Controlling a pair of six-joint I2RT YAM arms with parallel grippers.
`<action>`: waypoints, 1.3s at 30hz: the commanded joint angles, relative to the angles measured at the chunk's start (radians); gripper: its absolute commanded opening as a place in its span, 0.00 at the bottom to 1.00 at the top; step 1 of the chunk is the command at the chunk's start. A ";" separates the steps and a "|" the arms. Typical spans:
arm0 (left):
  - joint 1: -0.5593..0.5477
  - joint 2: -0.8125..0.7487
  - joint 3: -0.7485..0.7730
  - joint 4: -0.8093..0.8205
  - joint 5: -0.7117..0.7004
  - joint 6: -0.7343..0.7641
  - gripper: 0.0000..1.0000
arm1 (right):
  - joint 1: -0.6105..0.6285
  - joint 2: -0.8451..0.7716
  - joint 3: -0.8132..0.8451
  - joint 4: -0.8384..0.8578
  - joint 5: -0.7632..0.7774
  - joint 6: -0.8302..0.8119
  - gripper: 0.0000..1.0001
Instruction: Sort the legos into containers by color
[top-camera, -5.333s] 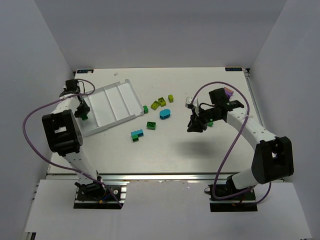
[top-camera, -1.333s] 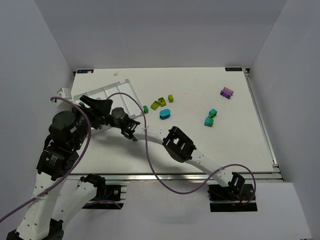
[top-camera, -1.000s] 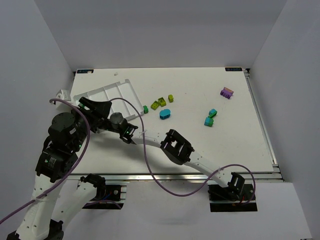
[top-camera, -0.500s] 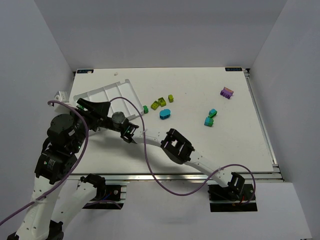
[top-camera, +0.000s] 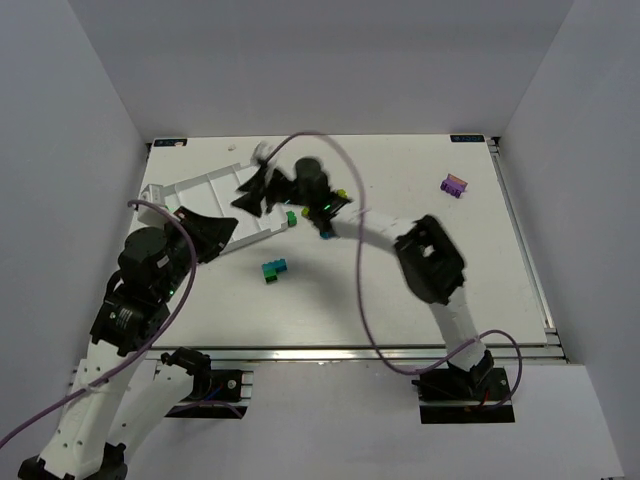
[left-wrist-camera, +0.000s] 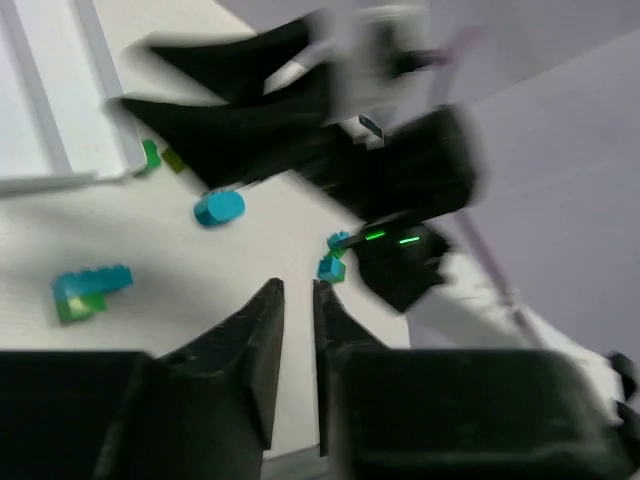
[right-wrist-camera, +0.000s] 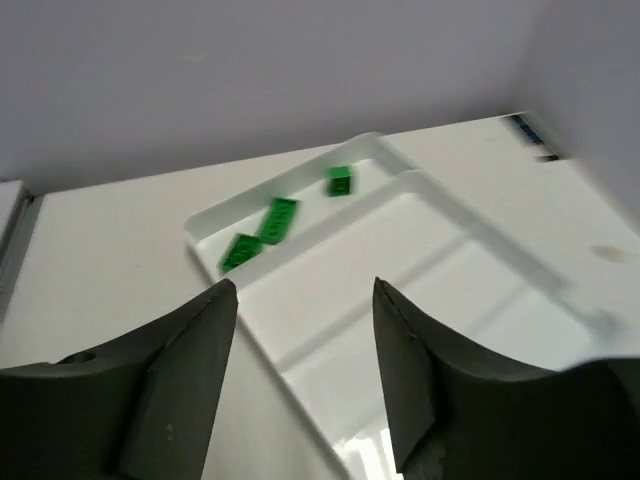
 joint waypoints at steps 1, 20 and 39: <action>-0.004 0.057 -0.066 0.051 0.117 -0.018 0.31 | -0.150 -0.253 -0.139 -0.150 -0.142 -0.112 0.66; -0.285 0.792 -0.040 -0.081 -0.232 -0.056 0.77 | -0.638 -0.755 -0.484 -0.895 -0.305 -0.389 0.64; -0.285 1.009 0.012 -0.046 -0.387 -0.001 0.71 | -0.730 -0.733 -0.503 -0.864 -0.349 -0.352 0.66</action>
